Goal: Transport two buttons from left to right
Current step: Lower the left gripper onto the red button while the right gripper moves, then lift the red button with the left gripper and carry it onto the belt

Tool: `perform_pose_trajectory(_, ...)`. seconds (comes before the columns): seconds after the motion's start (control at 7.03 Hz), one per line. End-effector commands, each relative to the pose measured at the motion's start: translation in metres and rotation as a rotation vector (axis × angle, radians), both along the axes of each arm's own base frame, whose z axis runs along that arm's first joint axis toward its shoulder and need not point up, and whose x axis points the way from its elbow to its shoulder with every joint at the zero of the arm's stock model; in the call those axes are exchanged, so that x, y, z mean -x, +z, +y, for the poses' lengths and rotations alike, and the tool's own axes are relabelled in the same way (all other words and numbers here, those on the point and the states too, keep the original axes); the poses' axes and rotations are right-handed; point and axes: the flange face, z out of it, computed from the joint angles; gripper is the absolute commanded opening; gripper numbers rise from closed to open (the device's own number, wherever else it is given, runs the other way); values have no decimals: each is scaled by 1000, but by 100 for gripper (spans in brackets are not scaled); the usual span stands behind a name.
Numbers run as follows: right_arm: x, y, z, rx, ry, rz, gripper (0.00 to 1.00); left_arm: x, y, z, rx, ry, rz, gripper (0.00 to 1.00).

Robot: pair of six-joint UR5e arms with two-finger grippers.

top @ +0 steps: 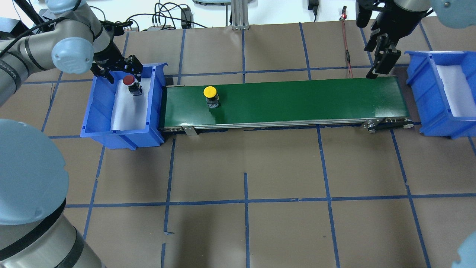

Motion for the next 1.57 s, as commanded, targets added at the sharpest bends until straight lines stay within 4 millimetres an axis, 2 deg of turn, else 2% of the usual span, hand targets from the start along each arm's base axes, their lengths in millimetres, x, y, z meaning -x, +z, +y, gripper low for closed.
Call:
perform_pose_trajectory(0.0,-1,-8,-1,-4,109,4,100,1,-13,6,-6,0,6,90)
perform_pose_trajectory(0.14,0,-9,-1,1,173,7,100,1,-8,3,-1,-1,-3,69)
perform_pose_trajectory(0.28,5,-8,-3,9,192,30,100,1,-7,3,-1,-1,-3,55)
perform_pose_trajectory(0.71,5,-7,-3,9,186,34,100,6,7,3,20,-7,-4,38)
perform_pose_trajectory(0.85,4,-4,0,8,162,32,100,4,17,2,37,-6,-8,38)
perform_pose_trajectory(1.0,2,11,3,22,5,43,100,10,40,3,25,-13,-6,38)
perform_pose_trajectory(1.14,-11,26,9,35,-161,47,100,16,79,9,11,-18,-5,38)
perform_pose_trajectory(1.28,-28,36,21,16,-367,50,100,34,106,21,9,-26,-3,38)
perform_pose_trajectory(1.42,-48,49,31,12,-603,52,100,71,127,33,17,-23,-5,38)
